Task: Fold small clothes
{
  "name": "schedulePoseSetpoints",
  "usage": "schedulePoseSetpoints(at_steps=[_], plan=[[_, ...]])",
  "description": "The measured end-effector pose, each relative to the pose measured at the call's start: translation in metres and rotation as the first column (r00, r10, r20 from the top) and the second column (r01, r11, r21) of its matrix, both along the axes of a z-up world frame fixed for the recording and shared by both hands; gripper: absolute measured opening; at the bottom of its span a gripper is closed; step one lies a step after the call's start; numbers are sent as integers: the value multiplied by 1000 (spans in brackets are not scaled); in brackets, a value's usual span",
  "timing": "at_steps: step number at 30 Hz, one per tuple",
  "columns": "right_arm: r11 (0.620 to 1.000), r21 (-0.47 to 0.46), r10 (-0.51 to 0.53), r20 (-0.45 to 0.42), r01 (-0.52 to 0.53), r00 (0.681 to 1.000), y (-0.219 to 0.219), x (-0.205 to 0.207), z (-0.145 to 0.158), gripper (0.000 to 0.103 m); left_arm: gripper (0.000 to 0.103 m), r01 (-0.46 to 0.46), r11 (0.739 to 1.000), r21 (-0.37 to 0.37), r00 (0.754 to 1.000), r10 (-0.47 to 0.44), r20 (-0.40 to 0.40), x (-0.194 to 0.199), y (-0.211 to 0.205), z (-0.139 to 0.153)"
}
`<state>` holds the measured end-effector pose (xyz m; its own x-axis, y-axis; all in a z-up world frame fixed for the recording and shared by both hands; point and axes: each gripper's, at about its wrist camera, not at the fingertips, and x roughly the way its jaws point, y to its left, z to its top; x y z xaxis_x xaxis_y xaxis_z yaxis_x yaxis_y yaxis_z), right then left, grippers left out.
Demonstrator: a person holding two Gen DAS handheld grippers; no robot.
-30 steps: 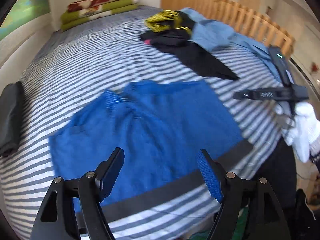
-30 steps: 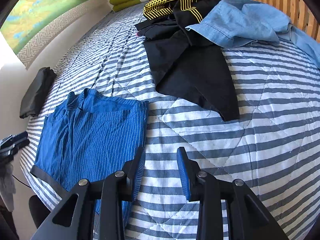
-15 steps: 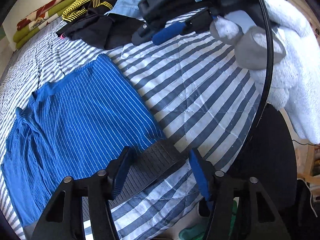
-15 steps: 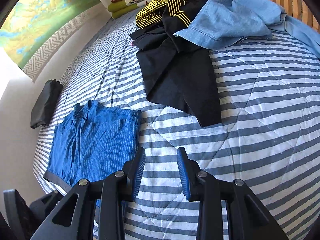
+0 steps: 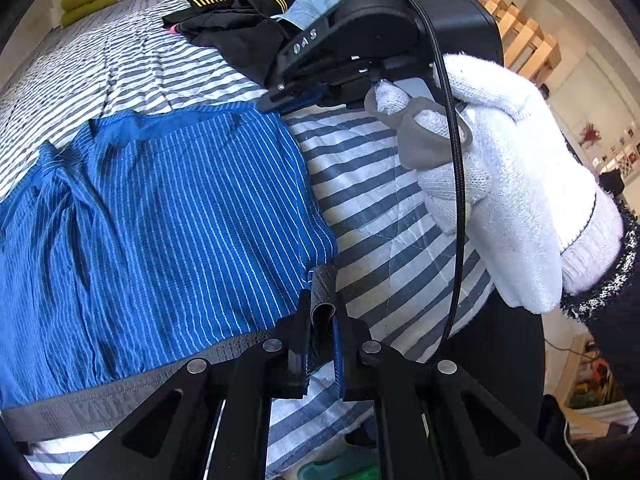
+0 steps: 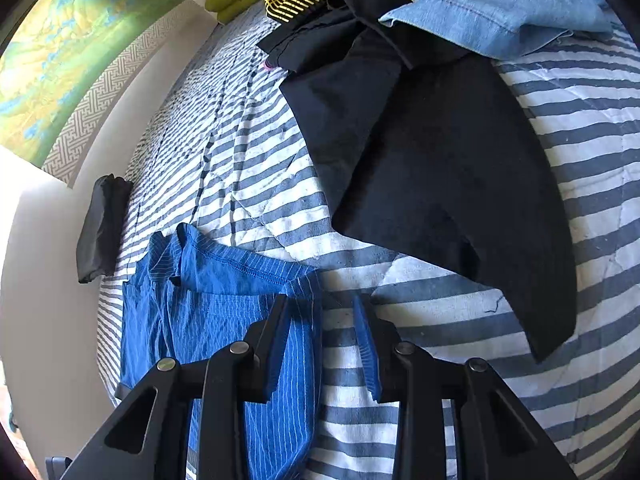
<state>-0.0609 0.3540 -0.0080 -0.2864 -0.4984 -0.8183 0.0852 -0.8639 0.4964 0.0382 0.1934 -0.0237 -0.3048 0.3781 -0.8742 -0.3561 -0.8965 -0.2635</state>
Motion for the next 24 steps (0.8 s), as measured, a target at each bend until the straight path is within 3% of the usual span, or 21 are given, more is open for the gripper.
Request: schedulePoseSetpoints(at_steps=[1,2,7,11,16,21,24], plan=[[1000,6,9,1,-9,1000,-3,-1,1,10,8,-15,1000,13,1000,15,-5,3,-7,5],[1000,7,11,5,-11,1000,-6,-1,3,7,8,-30,999,27,999,30,-11,5,-16,10],[1000,-8,24,-68,-25,997,-27,2,41,6,3,-141,987,75,988,145,-49,22,-75,39],[996,-13,84,-138,-87,987,-74,4,82,6,3,-267,958,109,959,275,-69,44,-141,53],[980,11,198,-199,-200,960,-161,11,108,6,3,-411,901,138,905,422,-59,71,-212,53],[955,76,295,-215,-285,931,-247,18,106,6,3,-521,824,220,844,536,-10,97,-264,40],[937,137,346,-236,-321,908,-291,21,107,6,3,-551,796,251,821,570,-4,105,-277,33]])
